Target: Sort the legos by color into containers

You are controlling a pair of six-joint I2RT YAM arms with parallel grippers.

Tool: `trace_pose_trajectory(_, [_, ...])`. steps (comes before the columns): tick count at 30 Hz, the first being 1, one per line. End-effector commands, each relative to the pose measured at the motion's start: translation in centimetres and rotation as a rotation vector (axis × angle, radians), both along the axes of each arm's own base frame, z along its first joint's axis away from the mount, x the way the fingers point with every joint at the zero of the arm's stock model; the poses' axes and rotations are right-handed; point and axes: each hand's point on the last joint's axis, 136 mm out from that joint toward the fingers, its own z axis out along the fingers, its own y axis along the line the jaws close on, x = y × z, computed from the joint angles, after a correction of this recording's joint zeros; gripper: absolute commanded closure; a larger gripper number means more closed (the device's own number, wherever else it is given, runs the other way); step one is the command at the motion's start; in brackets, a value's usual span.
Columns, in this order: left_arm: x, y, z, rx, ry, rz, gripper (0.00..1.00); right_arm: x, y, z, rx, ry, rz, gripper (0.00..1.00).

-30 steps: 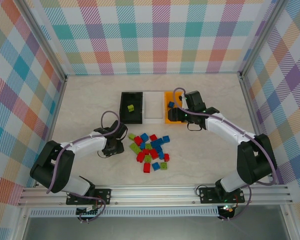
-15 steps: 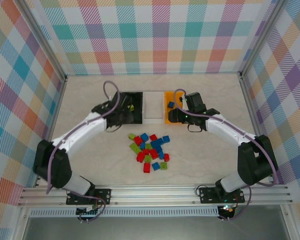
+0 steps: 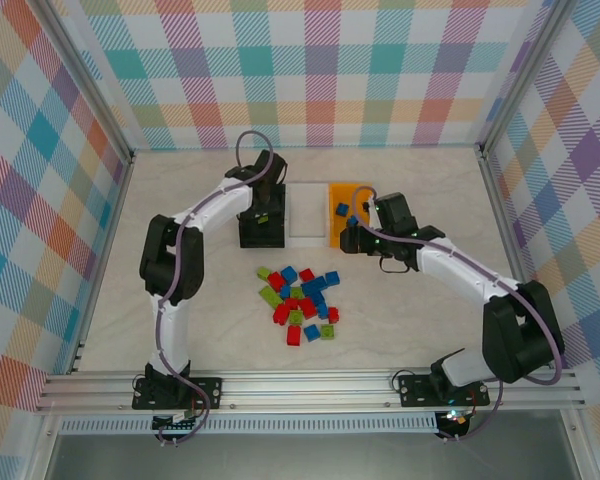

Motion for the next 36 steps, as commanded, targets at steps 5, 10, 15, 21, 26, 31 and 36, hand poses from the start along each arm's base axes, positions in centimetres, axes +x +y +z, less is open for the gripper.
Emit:
trace_pose_trajectory(5, [0.0, -1.6, 4.7, -0.050, -0.080, -0.034, 0.16, -3.4, 0.7, -0.4, 0.077, 0.063, 0.076, 0.27])
trace_pose_trajectory(10, [-3.6, -4.1, 10.0, -0.160, -0.192, -0.113, 0.01, -8.8, 2.6, -2.6, 0.072, 0.163, 0.199, 0.28])
trace_pose_trajectory(15, [-10.1, -4.7, 10.6, -0.252, -0.208, -0.173, 0.00, -14.9, 4.0, -5.6, 0.015, 0.274, 0.295, 0.28])
trace_pose_trajectory(21, [-17.0, -2.2, 8.2, -0.282, -0.179, -0.163, 0.00, -19.5, 4.8, -7.6, -0.056, 0.337, 0.369, 0.29])
trace_pose_trajectory(26, [-20.5, 0.4, 6.1, -0.274, -0.142, -0.122, 0.00, -20.6, 6.1, -8.8, -0.086, 0.343, 0.406, 0.31])
trace_pose_trajectory(31, [-22.0, 2.2, 5.3, -0.249, -0.138, -0.091, 0.00, -19.5, 6.4, -9.4, -0.135, 0.302, 0.356, 0.31])
trace_pose_trajectory(36, [-22.3, 2.5, 5.1, -0.244, -0.131, -0.085, 0.00, -18.6, 6.8, -9.5, -0.157, 0.275, 0.338, 0.32])
